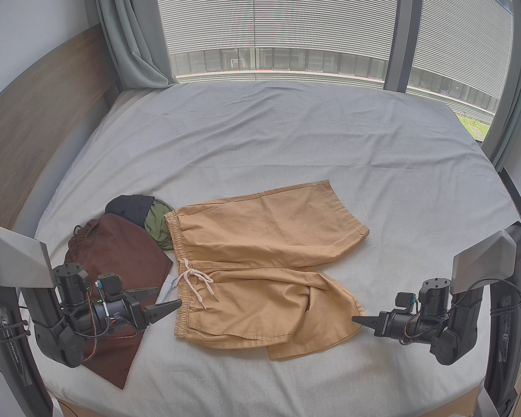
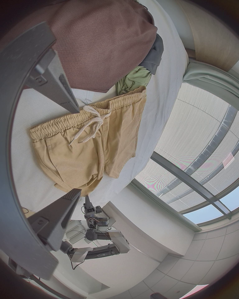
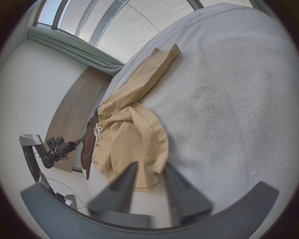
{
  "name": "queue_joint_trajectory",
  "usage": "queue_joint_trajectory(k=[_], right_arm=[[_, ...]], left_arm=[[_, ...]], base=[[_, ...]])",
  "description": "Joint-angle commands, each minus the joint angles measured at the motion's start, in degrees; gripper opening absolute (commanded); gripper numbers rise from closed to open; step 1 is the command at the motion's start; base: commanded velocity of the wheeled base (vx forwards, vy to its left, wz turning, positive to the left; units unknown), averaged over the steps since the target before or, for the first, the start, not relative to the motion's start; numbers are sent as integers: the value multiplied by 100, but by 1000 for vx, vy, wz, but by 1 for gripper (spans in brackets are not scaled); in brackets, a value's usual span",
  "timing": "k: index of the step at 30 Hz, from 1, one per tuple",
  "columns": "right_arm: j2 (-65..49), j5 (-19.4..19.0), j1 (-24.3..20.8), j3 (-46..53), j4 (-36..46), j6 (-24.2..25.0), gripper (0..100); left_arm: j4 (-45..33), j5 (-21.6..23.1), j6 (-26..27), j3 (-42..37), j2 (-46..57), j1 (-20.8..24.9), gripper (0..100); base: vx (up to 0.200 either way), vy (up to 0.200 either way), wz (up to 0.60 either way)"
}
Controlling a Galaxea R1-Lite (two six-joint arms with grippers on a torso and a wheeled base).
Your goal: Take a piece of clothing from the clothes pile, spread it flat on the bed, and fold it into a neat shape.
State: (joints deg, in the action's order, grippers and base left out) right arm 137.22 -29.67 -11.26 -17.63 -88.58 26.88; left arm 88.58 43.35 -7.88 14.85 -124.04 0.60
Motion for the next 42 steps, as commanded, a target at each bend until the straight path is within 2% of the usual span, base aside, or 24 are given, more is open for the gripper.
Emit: queue_joint_trajectory(k=[1,8,12,16,21,25,27,35,42], right_arm=[[-11,-4,10,31,-2,-7,0],[-125,14,177,-13,-2,-60,0],[-231,40,546,-127,16,-306,0],[-222,40,731,-382,16,-447,0],[-195,67,740,-672,16,-429,0],[-151,313,705,-953,16,-420,0],[-28,568,669,-1190,16,-429,0],[165,647,661,-1683,16,-420,0],[297,954,634,-2236,25,-394,0]], left_arm=[[2,-2,-4,1,-6,2,100],[2,-2,-4,1,-6,2,100],[2,-2,-4,1,-6,19,100],[2,-2,-4,1,-24,28,100],[2,-2,-4,1,-59,28,100],[2,-2,-4,1,-59,28,100],[2,-2,-4,1,-68,28,100],[2,-2,-4,9,-59,28,100],[2,-2,-4,1,-59,28,100]], base=[[0,0,0],[0,0,0],[0,0,0],[0,0,0],[0,0,0],[0,0,0],[0,0,0],[0,0,0],[0,0,0]])
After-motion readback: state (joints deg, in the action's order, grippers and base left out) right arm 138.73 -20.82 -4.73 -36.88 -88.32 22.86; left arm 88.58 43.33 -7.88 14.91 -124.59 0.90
